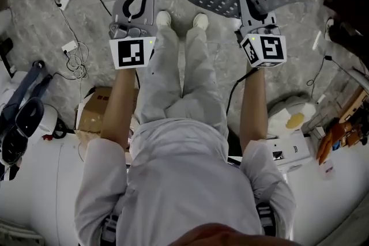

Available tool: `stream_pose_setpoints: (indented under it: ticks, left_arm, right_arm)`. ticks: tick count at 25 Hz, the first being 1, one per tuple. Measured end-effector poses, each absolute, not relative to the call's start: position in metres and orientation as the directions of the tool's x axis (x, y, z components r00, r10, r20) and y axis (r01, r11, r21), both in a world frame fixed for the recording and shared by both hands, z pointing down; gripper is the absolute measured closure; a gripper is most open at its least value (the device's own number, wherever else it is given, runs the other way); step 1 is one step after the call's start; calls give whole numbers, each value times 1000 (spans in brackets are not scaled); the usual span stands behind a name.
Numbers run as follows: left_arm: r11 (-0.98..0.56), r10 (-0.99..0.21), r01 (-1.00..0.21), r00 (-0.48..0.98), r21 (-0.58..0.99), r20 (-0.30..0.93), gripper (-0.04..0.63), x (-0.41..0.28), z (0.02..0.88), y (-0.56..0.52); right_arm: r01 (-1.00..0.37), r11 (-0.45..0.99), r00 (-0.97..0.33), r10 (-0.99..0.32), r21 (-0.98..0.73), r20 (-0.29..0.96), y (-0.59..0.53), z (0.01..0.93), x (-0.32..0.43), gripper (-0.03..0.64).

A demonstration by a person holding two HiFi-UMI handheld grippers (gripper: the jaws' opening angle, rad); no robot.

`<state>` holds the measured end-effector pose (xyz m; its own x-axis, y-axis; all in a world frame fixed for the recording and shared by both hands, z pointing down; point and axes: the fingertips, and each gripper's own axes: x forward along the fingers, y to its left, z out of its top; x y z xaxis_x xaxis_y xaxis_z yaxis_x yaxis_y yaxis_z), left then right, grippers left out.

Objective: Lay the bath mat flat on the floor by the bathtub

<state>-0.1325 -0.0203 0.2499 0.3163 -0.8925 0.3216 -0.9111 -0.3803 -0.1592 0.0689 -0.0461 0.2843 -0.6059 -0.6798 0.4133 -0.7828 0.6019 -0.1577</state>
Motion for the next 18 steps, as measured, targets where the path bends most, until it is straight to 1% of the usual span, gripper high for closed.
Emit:
stream_pose_setpoints:
  ticks: [3, 6, 11, 14, 18]
  left_arm:
    - [-386, -881, -909, 313, -157, 356, 597, -133, 302, -17]
    - [-389, -875, -908, 313, -153, 370, 597, -137, 352, -21]
    - [-381, -867, -915, 304, -133, 395, 597, -146, 417, -11]
    - [-377, -863, -917, 297, -130, 408, 597, -155, 449, -6]
    - [-352, -865, -928, 272, -121, 422, 597, -171, 477, 6]
  right_arm:
    - [-770, 614, -613, -640, -172, 463, -44, 338, 71, 589]
    - [-762, 622, -619, -617, -180, 487, -50, 386, 69, 589]
    - [-723, 666, -639, -547, -182, 541, -46, 444, 56, 589]
    - [-680, 712, -661, -490, -177, 569, -47, 471, 40, 589]
    - [-579, 797, -691, -369, -170, 622, -48, 501, -3, 590]
